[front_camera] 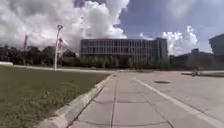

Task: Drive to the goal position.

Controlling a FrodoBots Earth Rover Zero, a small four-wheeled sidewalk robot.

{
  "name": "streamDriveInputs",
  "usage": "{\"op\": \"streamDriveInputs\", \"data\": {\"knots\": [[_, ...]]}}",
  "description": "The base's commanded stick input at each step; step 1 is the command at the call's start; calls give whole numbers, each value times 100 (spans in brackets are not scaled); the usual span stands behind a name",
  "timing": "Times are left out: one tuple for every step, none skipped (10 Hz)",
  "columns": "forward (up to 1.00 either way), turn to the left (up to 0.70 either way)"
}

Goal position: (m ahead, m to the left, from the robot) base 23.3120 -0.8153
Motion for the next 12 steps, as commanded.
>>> {"op": "streamDriveInputs", "data": {"knots": [[100, 0], [100, 0], [100, 0], [100, 0], [100, 0], [100, 0], [100, 0], [100, 0], [100, 0], [100, 0], [100, 0], [100, 0]]}}
